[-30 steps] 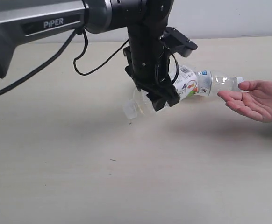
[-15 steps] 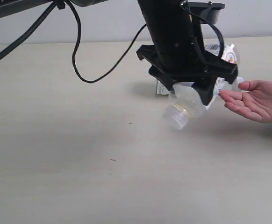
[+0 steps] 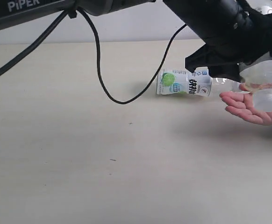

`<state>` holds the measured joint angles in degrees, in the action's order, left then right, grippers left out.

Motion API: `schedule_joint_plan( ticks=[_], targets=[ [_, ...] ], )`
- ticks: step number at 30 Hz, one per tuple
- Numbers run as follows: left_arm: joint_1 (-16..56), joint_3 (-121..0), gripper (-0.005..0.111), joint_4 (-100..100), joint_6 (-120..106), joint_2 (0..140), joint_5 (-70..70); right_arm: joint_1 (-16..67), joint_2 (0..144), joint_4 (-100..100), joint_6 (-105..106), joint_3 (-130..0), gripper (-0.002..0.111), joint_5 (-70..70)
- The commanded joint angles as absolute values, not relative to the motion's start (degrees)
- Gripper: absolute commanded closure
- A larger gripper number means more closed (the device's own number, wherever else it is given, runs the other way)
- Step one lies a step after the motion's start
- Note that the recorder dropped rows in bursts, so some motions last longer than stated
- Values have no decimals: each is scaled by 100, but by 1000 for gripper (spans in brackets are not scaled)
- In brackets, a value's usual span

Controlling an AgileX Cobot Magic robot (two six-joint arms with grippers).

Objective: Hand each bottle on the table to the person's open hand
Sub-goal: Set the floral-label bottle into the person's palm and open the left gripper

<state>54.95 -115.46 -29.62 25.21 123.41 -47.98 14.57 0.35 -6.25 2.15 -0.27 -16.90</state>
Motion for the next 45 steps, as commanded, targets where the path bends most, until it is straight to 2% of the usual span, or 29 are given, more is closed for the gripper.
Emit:
schedule_joint_plan(
  ticks=[1, 8, 20, 22, 28, 32, 38, 45],
  targets=[
    [5537, -11587, 107, -3363, 3042, 12562, -4205, 1469, 0, -614, 223, 0, 108, -1643],
    [5537, -11587, 107, -3834, 3088, 13234, -3666, 1469, 0, -614, 223, 0, 108, -1643],
    [5537, -11587, 105, -4319, 2876, 13720, -3628, 1469, 0, -614, 223, 0, 108, -1643],
    [5537, -11587, 97, -4480, 2736, 13720, -3628, 1469, 0, -614, 223, 0, 108, -1643],
    [5537, -11587, 58, -4988, 2067, 13720, -3628, 1469, 0, -614, 223, 0, 108, -1643],
    [5537, -11587, 41, -5004, 1951, 13720, -3628, 1469, 0, -614, 223, 0, 108, -1643],
    [5537, -11587, 29, -5004, 1796, 13720, -3643, 1469, 0, -614, 223, 0, 108, -1643],
    [5526, -11587, 30, -5006, 1598, 13632, -3917, 1469, 0, -614, 223, 0, 108, -1643]
  ],
)
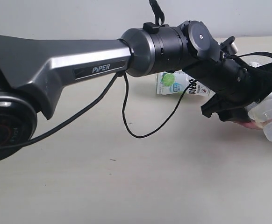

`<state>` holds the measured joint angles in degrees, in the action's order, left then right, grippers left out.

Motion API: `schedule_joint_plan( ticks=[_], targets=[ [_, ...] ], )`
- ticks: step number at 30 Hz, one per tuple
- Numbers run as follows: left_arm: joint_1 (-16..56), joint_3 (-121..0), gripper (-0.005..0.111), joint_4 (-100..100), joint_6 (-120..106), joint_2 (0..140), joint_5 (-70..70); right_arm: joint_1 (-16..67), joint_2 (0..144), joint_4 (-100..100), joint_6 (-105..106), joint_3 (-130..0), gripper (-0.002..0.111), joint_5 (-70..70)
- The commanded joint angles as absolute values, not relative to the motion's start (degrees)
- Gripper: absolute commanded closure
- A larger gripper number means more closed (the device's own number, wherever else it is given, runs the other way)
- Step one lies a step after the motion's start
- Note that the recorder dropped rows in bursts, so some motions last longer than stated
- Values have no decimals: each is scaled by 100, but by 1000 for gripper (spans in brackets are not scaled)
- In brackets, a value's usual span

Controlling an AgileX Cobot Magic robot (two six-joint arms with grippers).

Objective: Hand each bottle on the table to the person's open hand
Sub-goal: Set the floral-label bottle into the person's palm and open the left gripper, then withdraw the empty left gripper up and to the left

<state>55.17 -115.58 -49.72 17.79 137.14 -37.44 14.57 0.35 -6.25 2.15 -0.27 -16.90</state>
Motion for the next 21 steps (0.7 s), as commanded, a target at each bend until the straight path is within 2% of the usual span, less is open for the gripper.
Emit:
schedule_joint_plan(
  ticks=[1, 21],
  targets=[
    [5526, -11587, 30, -5006, 1532, 13606, -3948, 1469, 0, -614, 223, 0, 108, -1643],
    [5005, -11587, 30, -4398, 432, 12767, -5765, 1469, 0, -614, 223, 0, 108, -1643]
  ],
)
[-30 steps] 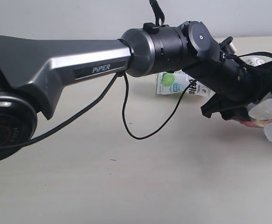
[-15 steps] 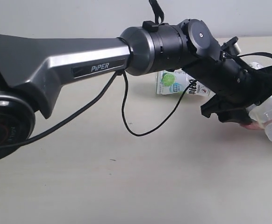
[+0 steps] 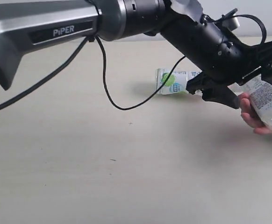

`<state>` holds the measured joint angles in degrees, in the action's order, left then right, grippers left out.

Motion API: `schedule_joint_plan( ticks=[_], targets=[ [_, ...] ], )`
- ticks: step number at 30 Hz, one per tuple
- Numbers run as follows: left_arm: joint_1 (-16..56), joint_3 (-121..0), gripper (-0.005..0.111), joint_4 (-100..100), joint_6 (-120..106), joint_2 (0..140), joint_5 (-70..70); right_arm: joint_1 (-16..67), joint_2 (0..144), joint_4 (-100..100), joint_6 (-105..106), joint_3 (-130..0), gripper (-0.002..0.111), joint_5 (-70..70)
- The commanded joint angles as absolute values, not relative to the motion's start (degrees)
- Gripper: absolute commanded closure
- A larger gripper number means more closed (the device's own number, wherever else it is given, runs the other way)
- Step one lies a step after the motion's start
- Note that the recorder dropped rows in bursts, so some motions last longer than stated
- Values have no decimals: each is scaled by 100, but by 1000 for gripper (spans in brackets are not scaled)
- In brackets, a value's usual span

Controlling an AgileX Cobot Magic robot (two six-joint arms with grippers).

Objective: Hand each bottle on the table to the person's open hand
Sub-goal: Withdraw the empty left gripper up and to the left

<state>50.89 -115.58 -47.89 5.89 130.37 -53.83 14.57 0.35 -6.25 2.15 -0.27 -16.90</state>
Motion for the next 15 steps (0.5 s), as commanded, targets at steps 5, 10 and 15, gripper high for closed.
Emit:
schedule_joint_plan(
  ticks=[5, 10, 15],
  targets=[
    [4994, -11587, 30, -3216, 432, 12399, -6200, 1469, 0, -614, 223, 0, 108, -1643],
    [4994, -11537, 52, -2047, 432, 12043, -6814, 1469, 0, -614, 223, 0, 108, -1643],
    [4969, -11091, 97, -1561, 498, 11655, -6934, 1469, 0, -614, 223, 0, 108, -1643]
  ],
)
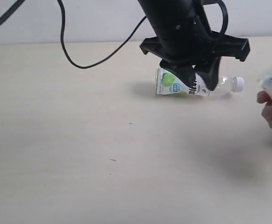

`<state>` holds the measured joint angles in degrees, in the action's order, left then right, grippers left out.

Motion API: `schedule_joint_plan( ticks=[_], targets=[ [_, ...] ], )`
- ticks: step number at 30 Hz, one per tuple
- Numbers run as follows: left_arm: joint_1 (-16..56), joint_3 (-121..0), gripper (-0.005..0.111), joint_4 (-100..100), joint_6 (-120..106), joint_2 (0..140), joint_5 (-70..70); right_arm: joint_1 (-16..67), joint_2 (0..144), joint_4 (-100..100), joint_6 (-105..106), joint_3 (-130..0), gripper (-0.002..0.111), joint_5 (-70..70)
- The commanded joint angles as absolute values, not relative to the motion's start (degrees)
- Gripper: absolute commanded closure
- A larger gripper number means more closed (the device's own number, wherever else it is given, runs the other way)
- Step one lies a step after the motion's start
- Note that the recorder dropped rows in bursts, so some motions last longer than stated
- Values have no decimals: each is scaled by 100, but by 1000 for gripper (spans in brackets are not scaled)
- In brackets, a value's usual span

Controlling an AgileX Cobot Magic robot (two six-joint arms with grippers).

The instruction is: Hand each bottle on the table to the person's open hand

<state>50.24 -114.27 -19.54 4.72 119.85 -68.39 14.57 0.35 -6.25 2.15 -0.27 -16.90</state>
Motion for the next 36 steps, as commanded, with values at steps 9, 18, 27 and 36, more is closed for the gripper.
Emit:
schedule_joint_plan(
  ticks=[9, 18, 27, 36],
  targets=[
    [4737, -9453, 107, -969, 408, 10607, -6185, 1469, 0, -614, 223, 0, 108, -1643],
    [4276, -6967, 107, -972, 216, 8695, -3756, 1469, 0, -614, 223, 0, 108, -1643],
    [3785, -4341, 107, -962, 203, 6693, -1516, 1469, 0, -614, 223, 0, 108, -1643],
    [3246, -2418, 107, -962, 216, 4958, -436, 1469, 0, -614, 223, 0, 108, -1643]
  ],
)
